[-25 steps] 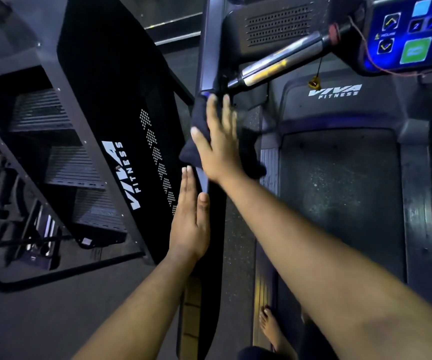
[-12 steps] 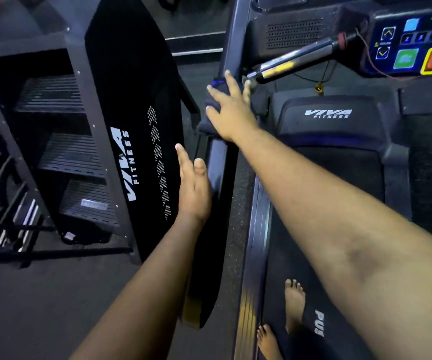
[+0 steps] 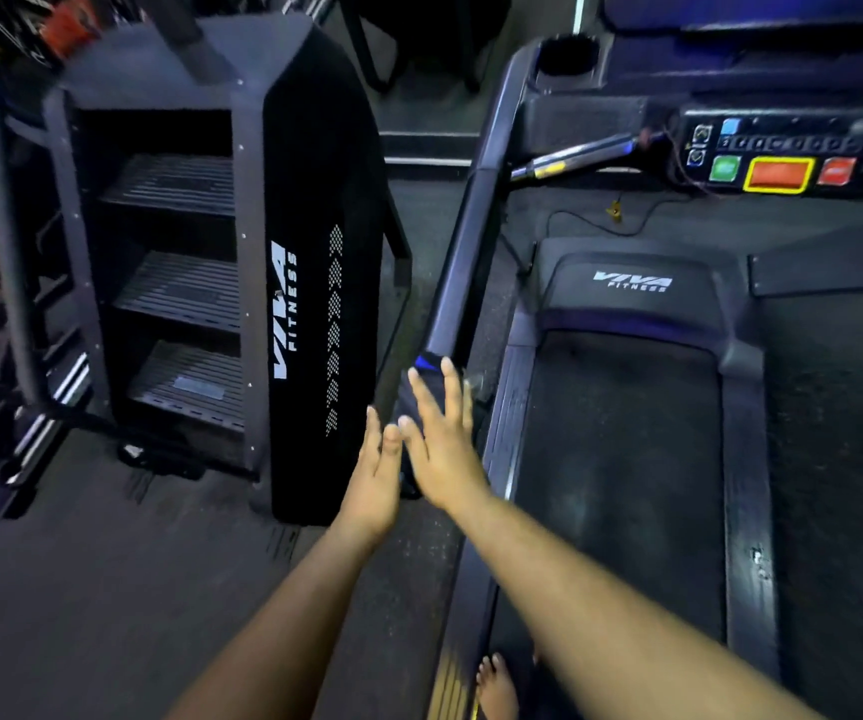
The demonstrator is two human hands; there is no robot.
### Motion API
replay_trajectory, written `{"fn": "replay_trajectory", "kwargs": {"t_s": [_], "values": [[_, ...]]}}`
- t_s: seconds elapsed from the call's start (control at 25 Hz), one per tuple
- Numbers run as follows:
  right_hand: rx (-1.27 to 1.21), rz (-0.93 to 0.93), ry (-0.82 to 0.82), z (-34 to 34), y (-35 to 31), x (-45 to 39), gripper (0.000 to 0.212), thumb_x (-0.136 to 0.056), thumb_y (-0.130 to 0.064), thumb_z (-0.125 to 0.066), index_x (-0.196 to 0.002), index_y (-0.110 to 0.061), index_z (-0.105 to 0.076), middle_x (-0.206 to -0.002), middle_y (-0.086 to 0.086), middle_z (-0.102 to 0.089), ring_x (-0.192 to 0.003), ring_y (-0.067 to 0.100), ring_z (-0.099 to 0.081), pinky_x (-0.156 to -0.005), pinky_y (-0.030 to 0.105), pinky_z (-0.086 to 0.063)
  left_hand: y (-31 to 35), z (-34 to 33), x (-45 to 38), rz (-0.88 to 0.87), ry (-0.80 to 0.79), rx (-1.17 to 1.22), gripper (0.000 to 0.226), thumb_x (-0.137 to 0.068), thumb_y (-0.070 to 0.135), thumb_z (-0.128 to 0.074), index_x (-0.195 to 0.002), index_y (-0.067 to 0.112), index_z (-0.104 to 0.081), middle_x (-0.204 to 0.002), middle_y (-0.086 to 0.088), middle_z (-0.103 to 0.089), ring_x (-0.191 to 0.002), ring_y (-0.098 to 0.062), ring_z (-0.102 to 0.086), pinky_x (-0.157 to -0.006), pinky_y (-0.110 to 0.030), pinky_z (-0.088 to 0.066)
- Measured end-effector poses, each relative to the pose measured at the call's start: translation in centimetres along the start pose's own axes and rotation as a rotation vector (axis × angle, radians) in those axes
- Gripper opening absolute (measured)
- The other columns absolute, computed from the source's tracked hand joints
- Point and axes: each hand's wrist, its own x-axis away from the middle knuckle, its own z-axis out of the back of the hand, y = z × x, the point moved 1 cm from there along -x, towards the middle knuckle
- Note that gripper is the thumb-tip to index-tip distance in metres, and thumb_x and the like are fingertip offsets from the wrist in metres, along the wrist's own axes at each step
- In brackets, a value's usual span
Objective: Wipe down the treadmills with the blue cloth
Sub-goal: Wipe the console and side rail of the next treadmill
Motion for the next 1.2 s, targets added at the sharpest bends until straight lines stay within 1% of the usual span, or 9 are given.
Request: {"fn": "replay_trajectory", "kwargs": {"t_s": [0.12, 0.28, 0.36, 0.44, 0.52, 0.64, 0.88, 1.0, 1.2], "values": [[-0.055, -0.059, -0.105, -0.5, 0.2, 4.9, 0.060, -0.105, -0.038, -0.038, -0.156, -0.045, -0.007, -0.165, -0.009, 0.019, -0.153, 0.024, -0.001, -0.119, 0.040, -0.016, -0.6, 0.7, 3.2, 0.144, -0.148, -0.188, 0.107, -0.081, 0.082, -0.026, -0.157, 0.013, 0.004, -0.166, -0.004, 0.005, -0.152, -0.015, 0.001, -0.124, -0.041, -0.004], [-0.338, -0.193, 0.032, 3.2, -1.2, 5.8, 0.049, -0.098, -0.012, -0.058, -0.145, -0.022, -0.045, -0.142, 0.005, -0.041, -0.135, 0.021, -0.042, -0.113, 0.025, -0.030, 2.0, 0.3, 6.2, 0.061, -0.205, -0.577, 0.098, -0.089, 0.075, -0.031, -0.158, 0.014, 0.005, -0.166, -0.004, 0.011, -0.153, -0.019, 0.009, -0.120, -0.054, 0.000], [-0.477, -0.317, 0.146, 5.9, -1.7, 5.4, 0.038, -0.094, -0.006, -0.061, -0.128, -0.022, -0.054, -0.126, 0.004, -0.055, -0.120, 0.020, -0.053, -0.098, 0.022, -0.041, 3.5, -1.0, 6.9, -0.053, -0.203, -0.661, 0.092, -0.092, 0.071, -0.036, -0.159, 0.016, -0.003, -0.167, -0.003, 0.005, -0.153, -0.020, 0.007, -0.121, -0.052, 0.002], [-0.640, -0.339, 0.193, 8.4, -2.1, 4.6, 0.037, -0.093, -0.003, -0.061, -0.116, -0.031, -0.052, -0.112, 0.007, -0.061, -0.105, 0.021, -0.060, -0.089, 0.026, -0.048, 5.0, -2.4, 6.6, -0.150, -0.186, -0.540, 0.084, -0.091, 0.068, -0.047, -0.156, 0.019, -0.024, -0.162, -0.003, -0.027, -0.151, -0.021, -0.021, -0.123, -0.049, -0.014], [-0.740, -0.324, 0.210, 11.3, -1.9, 3.4, 0.045, -0.090, -0.001, -0.064, -0.119, -0.032, -0.048, -0.101, 0.010, -0.066, -0.093, 0.021, -0.065, -0.086, 0.035, -0.054, 7.2, -3.6, 5.2, -0.164, -0.116, -0.230, 0.055, -0.089, 0.054, -0.062, -0.134, 0.022, -0.052, -0.130, 0.002, -0.064, -0.125, -0.019, -0.057, -0.105, -0.034, -0.044], [-0.830, -0.319, 0.165, 16.1, -0.4, 0.3, 0.062, -0.086, -0.006, -0.074, -0.135, -0.027, -0.042, -0.111, 0.008, -0.071, -0.103, 0.020, -0.070, -0.092, 0.037, -0.056, 11.6, -5.3, 1.3, -0.147, -0.026, 0.055, 0.013, -0.094, 0.019, -0.062, -0.107, 0.020, -0.064, -0.105, 0.002, -0.071, -0.102, -0.016, -0.066, -0.077, -0.012, -0.047], [-0.717, -0.276, -0.014, 25.1, 4.3, -8.0, 0.030, -0.086, -0.013, -0.076, -0.113, -0.018, -0.063, -0.109, 0.001, -0.075, -0.107, 0.021, -0.068, -0.092, 0.030, -0.055, 18.3, -8.4, -8.8, 0.022, -0.113, 0.560, 0.031, -0.093, 0.009, -0.050, -0.118, 0.021, -0.064, -0.112, -0.009, -0.074, -0.106, -0.024, -0.069, -0.086, -0.039, -0.053], [-0.611, -0.244, 0.066, 27.8, 5.4, -12.7, 0.031, -0.085, -0.008, -0.076, -0.109, -0.017, -0.059, -0.104, 0.003, -0.074, -0.100, 0.019, -0.069, -0.087, 0.030, -0.055, 20.8, -9.1, -13.4, -0.058, -0.086, 0.363, 0.021, -0.094, 0.020, -0.054, -0.113, 0.029, -0.059, -0.118, -0.006, -0.068, -0.108, -0.018, -0.066, -0.095, -0.041, -0.053], [-0.114, -0.162, 0.259, 29.6, 5.7, -21.2, 0.049, -0.082, -0.032, -0.078, -0.115, -0.028, -0.044, -0.105, -0.004, -0.067, -0.094, 0.019, -0.066, -0.083, 0.039, -0.052, 24.7, -8.7, -22.2, -0.286, 0.137, -0.142, 0.021, -0.090, 0.028, -0.067, -0.111, 0.026, -0.061, -0.082, 0.008, -0.067, -0.077, -0.014, -0.065, -0.075, -0.037, -0.054]]}}
